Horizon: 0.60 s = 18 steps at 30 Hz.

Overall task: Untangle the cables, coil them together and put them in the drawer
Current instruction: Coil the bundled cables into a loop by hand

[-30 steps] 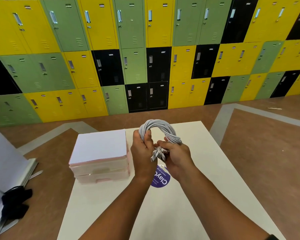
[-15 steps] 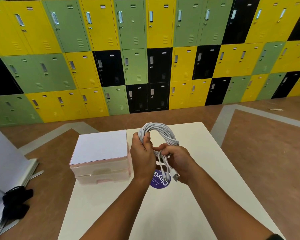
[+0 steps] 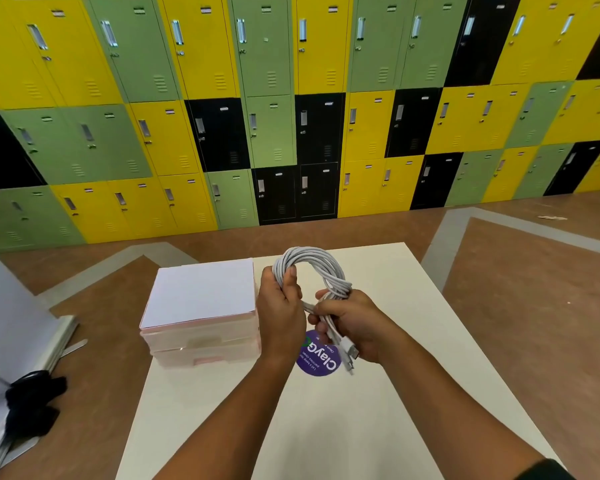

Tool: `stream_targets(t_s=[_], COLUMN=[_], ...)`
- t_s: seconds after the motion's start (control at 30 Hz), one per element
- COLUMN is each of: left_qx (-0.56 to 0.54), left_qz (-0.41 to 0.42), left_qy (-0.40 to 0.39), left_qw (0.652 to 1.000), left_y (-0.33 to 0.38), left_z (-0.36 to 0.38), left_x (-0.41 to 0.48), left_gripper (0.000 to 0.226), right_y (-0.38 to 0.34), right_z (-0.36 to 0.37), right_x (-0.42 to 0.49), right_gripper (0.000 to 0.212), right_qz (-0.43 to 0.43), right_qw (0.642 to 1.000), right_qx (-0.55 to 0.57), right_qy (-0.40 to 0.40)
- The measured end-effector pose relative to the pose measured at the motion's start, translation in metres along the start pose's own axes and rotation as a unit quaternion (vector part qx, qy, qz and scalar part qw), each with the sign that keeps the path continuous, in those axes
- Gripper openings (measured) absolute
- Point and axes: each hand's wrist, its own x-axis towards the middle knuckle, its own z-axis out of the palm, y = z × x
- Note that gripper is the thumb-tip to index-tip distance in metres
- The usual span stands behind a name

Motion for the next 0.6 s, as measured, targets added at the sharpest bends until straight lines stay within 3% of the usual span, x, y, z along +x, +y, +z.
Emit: stream_targets(t_s=[0.1, 0.17, 0.23, 0.33, 0.43, 0.6], left_qx=[-0.063, -0.155, -0.216, -0.249, -0.241, -0.184], left_qz=[-0.155, -0.279, -0.327, -0.323, -0.303, -0.271], left_qy=[-0.051, -0.098, -0.134, -0.191, -0.260, -0.319], left_qw=[0.985, 0.943, 0.910, 0.893, 0.885, 0.889], left_y=[-0.003, -0.005, -0.004, -0.003, -0.005, -0.008], left_z=[-0.003, -0.007, -0.012, -0.018, -0.027, -0.039], left_x=[0.008, 0.013, 0.013, 0.013, 0.015, 0.020], left_gripper=[0.028, 0.030, 0.028, 0.029, 0.034, 0.022], right_y=[0.004, 0.008, 0.013, 0.015, 0.010, 0.000], right_z=[-0.007, -0.010, -0.010, -0.013, -0.018, -0.023], right_x=[0.005, 0.008, 0.010, 0.014, 0.013, 0.011], right_gripper=[0.021, 0.014, 0.013, 0.026, 0.024, 0.021], right_qz=[-0.012, -0.032, -0.053, -0.026, 0.009, 0.003], right_qw=[1.000, 0.997, 0.993, 0.994, 0.994, 0.989], right_qx=[-0.023, -0.070, -0.097, -0.037, 0.030, 0.056], right_qy=[-0.002, 0.019, 0.049, 0.099, 0.107, 0.140])
